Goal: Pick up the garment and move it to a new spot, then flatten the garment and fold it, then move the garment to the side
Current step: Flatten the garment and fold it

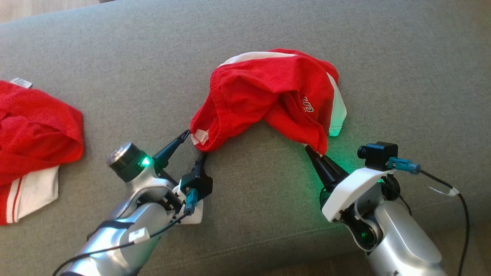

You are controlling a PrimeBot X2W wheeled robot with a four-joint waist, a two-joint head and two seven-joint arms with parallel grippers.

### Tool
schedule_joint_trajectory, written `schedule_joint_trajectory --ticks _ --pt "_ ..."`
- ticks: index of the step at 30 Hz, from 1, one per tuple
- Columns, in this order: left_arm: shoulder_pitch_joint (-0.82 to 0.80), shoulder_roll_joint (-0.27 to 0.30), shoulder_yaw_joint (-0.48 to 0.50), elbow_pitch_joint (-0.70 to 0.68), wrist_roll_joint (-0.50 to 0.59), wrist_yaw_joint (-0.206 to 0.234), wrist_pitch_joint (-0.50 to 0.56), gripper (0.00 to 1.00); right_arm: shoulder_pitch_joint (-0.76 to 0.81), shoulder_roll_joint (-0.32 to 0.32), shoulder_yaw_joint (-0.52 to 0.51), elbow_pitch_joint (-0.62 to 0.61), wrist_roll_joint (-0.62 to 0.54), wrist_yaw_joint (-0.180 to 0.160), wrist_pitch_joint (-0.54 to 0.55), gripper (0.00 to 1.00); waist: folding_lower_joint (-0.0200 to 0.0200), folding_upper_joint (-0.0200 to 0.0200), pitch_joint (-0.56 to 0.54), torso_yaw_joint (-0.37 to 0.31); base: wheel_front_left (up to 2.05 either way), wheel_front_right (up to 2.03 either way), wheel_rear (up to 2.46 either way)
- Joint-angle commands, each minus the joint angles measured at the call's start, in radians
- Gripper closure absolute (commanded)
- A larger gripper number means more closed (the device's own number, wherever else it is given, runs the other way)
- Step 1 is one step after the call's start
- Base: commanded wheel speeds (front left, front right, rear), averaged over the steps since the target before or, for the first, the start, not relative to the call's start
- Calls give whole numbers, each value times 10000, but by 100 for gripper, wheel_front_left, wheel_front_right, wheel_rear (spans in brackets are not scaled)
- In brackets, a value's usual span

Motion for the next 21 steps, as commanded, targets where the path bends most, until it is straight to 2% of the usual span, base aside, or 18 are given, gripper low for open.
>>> schedule_joint_trajectory --ticks 1,5,20,21 --pt "-511 323 191 -237 30 152 -49 0 -168 110 150 -262 70 -2 -102 100 -1 0 -3 4 0 0 0" --pt "-797 511 -345 -72 262 269 -49 0 -188 110 186 -225 139 -2 -134 100 -1 0 25 5 0 0 0" --pt "-1887 1000 -2149 499 539 26 -49 0 -291 110 247 -113 235 -2 -221 100 -1 0 171 -52 0 0 0" --pt "-1931 1013 -2237 534 509 -8 -49 50 -296 110 246 -104 238 -2 -223 100 -1 0 176 -54 0 0 0"
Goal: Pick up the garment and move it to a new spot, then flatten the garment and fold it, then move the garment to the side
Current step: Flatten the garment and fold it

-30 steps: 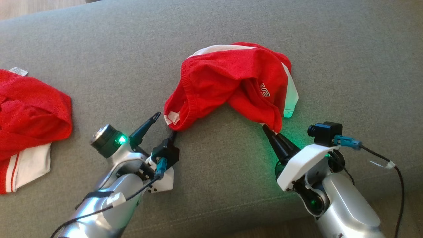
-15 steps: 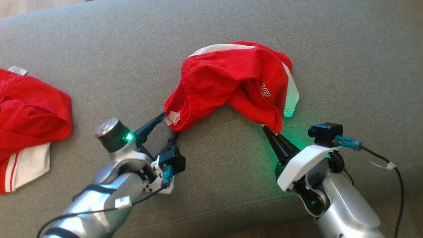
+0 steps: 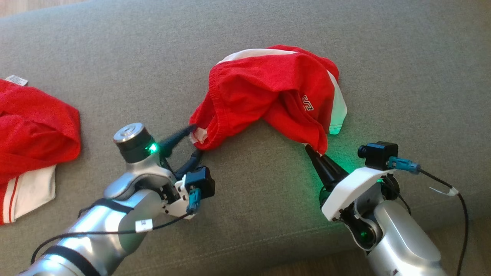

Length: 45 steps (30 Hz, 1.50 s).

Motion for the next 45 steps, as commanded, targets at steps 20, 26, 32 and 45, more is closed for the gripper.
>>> schedule_joint_trajectory --ticks 20,26,32,45 --pt "-263 385 785 -141 -2870 20 -34 100 -241 110 95 -94 -151 -2 -270 100 0 0 -403 319 0 0 0" --pt "283 381 1821 -559 -4707 -992 -34 100 -401 108 -403 -218 -984 -2 -221 100 0 0 -892 430 0 0 0" --pt "757 496 3009 -1159 -6906 -2268 260 100 -738 -358 -986 -873 -1917 -2 319 100 0 0 -1564 532 0 0 0" --pt "1729 693 5597 -5188 -12512 -2459 3452 100 -1888 -1965 -1603 -2648 -1456 -2 1695 100 0 0 -2622 796 0 0 0"
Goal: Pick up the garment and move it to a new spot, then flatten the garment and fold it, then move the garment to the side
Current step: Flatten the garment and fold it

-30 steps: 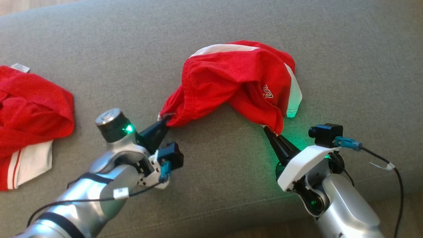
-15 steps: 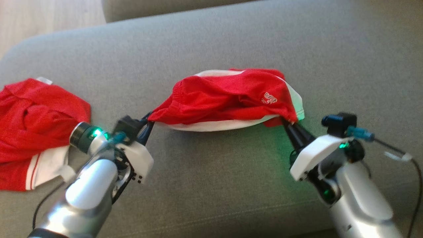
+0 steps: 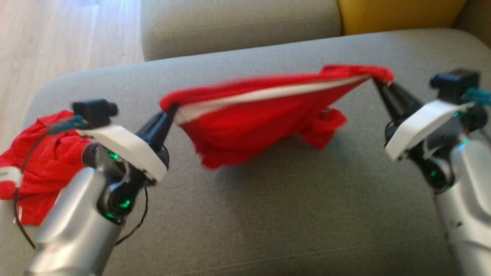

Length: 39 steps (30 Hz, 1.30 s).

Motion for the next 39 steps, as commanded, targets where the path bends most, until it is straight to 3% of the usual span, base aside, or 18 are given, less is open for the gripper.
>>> schedule_joint_trajectory --ticks 1,6,15,20,25,28,33,36,39 --pt "-471 355 800 -835 -357 255 102 100 -669 -86 -76 -548 126 -2 107 100 1 0 -119 69 0 0 0" --pt "-252 82 1542 -2327 -1263 1021 235 100 -860 512 -791 -993 1339 -2 1000 100 1 0 -280 165 0 0 0" --pt "382 -12 2069 -3859 -1365 2049 -79 100 -356 1837 -2869 -1379 2217 -2 3026 100 1 0 -384 283 0 0 0" --pt "577 18 2082 -4490 -1839 2369 527 100 -413 1961 -3597 -1458 3451 -2 3856 100 1 0 -180 312 0 0 0" --pt "85 337 1928 -4708 -2021 2590 1448 100 -954 1965 -3640 -1359 3531 -2 4028 100 1 0 385 285 0 0 0" --pt "-941 607 1754 -4467 -2113 2692 2379 100 -1896 1966 -3618 -1091 3087 -2 4386 100 1 0 1137 240 0 0 0" --pt "-3927 975 1412 -3062 -1642 2771 3722 100 -4928 1967 -3846 628 2400 -2 4721 100 1 0 2696 42 0 0 0" --pt "-6300 813 1421 -1699 -1036 2776 3710 100 -7323 1967 -3840 1570 1372 -2 3838 100 1 0 3732 -53 0 0 0" --pt "-8614 155 1957 -393 -847 2641 2700 100 -9399 1967 -3773 2105 347 -2 1863 100 1 0 4607 -122 0 0 0"
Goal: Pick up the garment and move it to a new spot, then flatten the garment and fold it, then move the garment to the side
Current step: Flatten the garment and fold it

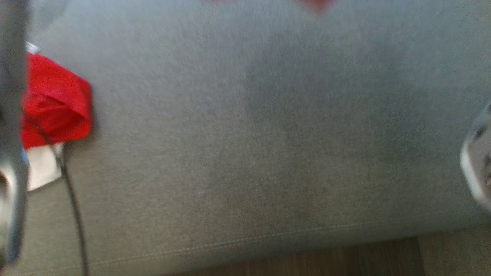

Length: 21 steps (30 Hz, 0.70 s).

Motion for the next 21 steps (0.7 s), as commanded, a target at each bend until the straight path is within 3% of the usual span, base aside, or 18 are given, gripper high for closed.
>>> schedule_joint_trajectory --ticks 1,5,8,10,13,21 --pt "-889 439 500 -48 365 -153 -469 100 -600 27 65 -245 -164 -4 -584 100 -5 0 1337 -184 0 0 0" --pt "-2411 2 227 1298 1317 -1033 -2352 100 -1580 27 436 760 -255 -4 -2672 100 -5 0 1862 -149 0 0 0" --pt "-2478 -255 -124 2171 1724 -1685 -3334 100 -1320 27 749 1810 -88 -4 -3383 100 -5 0 2024 -125 0 0 0" --pt "-2134 -380 -528 2733 1890 -2133 -3524 100 -930 27 1001 2648 48 -4 -3407 100 -5 0 2103 -80 0 0 0" --pt "-1299 -381 -1408 3575 2400 -2449 -3469 100 -246 27 1337 4037 276 -4 -2991 100 -5 0 2158 -19 0 0 0" --pt "718 -252 -2958 4869 3121 -2768 -3435 100 518 27 2055 6471 193 -4 -1499 100 -5 0 2082 121 0 0 0"
